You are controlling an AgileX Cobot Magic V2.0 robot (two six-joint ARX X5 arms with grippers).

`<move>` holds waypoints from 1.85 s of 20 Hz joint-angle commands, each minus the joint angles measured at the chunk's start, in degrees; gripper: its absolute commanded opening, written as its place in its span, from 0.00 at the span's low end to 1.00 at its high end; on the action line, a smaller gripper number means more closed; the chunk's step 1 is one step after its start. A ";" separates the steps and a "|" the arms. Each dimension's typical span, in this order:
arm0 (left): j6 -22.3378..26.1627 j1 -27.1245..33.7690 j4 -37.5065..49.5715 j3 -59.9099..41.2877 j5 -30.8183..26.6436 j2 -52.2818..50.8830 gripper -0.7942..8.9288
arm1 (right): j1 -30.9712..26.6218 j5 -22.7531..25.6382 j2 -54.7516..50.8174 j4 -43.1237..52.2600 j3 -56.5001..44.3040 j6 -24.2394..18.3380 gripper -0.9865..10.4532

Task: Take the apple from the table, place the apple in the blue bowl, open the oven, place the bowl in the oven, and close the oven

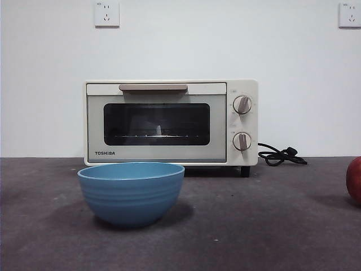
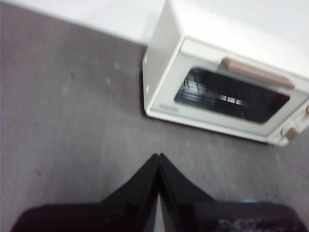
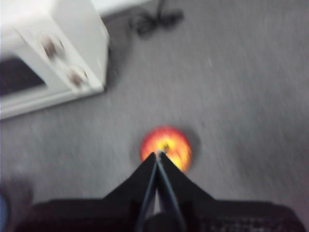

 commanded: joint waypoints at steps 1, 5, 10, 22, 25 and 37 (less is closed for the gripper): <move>1.42 0.20 -5.51 5.46 1.55 6.03 0.08 | 0.00 -0.17 5.29 -4.42 4.26 -2.12 0.09; 4.50 0.20 -13.33 12.87 1.86 14.03 0.08 | 0.00 -0.17 11.58 -6.78 8.61 -1.97 0.09; 11.02 0.15 -22.27 20.87 2.75 22.84 0.08 | 0.00 -1.55 20.55 -8.48 12.70 -3.13 0.09; 17.59 0.09 -29.35 21.40 6.34 24.46 0.08 | 0.02 -3.41 46.45 -15.19 23.34 -8.20 0.31; 17.99 0.09 -29.35 21.40 6.34 24.46 0.08 | 0.09 -3.39 50.66 -14.38 23.71 -9.22 0.64; 18.95 0.09 -29.46 21.40 6.34 25.64 0.08 | 6.88 0.11 62.36 -5.79 23.76 -10.58 0.72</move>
